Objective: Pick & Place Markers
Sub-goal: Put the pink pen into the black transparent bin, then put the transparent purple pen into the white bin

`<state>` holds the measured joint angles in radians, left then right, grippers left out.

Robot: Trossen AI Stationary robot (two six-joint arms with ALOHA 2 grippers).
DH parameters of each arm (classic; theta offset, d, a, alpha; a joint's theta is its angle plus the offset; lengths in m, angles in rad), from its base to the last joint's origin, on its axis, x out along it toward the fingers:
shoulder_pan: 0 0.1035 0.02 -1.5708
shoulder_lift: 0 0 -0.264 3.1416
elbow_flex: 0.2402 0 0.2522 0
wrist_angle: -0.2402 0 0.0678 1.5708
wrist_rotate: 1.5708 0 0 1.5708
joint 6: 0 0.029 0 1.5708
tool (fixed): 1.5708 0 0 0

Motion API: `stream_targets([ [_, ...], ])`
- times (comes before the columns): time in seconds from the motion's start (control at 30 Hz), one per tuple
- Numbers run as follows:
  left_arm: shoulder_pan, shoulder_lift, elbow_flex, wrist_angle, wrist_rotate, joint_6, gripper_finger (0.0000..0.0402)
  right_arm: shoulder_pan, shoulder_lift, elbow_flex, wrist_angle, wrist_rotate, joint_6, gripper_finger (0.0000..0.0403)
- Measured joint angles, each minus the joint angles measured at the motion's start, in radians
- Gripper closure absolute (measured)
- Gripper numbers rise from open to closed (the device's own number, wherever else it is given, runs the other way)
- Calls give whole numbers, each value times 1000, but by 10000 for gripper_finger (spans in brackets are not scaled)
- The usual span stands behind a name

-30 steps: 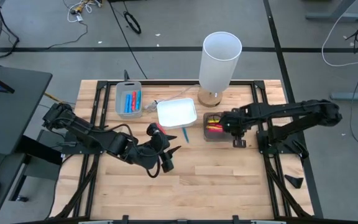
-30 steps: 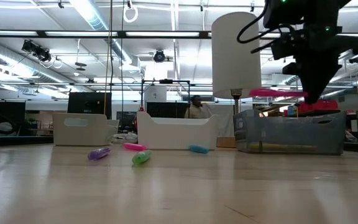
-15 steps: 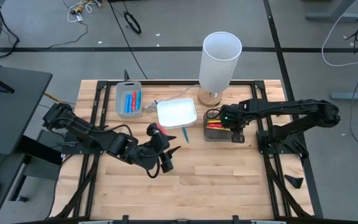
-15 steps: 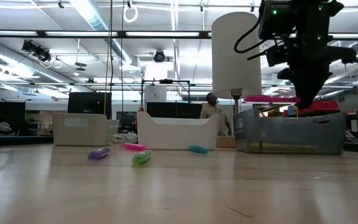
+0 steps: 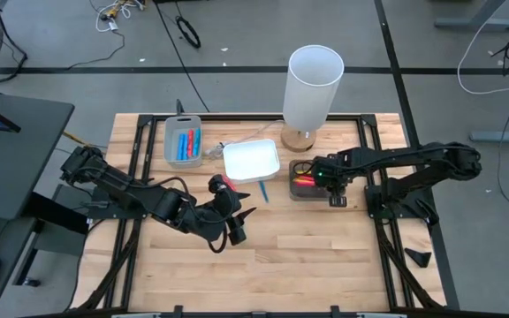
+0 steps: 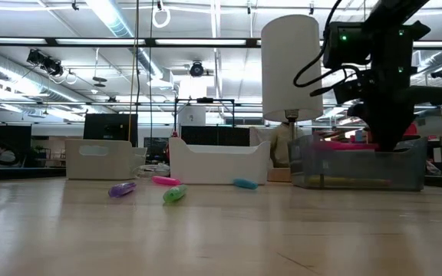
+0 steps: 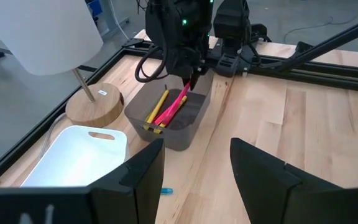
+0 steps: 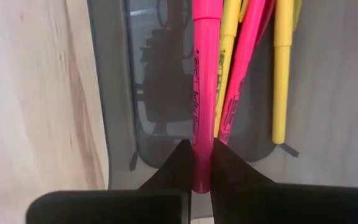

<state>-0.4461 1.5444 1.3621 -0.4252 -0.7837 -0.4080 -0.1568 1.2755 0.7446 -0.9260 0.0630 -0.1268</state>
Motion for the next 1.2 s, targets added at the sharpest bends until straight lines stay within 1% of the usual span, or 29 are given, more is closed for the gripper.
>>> stream_targets([
  [0.4,0,0,0,-2,4,0,214,0,22,1,0,1,-13,382],
  [0.47,0,0,0,-3,4,0,214,0,22,1,1,1,-14,366],
  [0.67,0,0,0,-7,4,0,214,0,22,1,1,1,-17,300],
  [0.8,0,0,0,-8,4,0,213,0,22,1,2,1,-17,272],
  [0.93,0,0,0,-10,4,0,214,0,22,1,2,1,-17,262],
  [1.07,0,0,0,-11,4,0,214,0,21,1,2,1,-10,262],
  [1.2,0,0,0,-18,4,0,214,0,21,6,-5,-13,39,267],
])
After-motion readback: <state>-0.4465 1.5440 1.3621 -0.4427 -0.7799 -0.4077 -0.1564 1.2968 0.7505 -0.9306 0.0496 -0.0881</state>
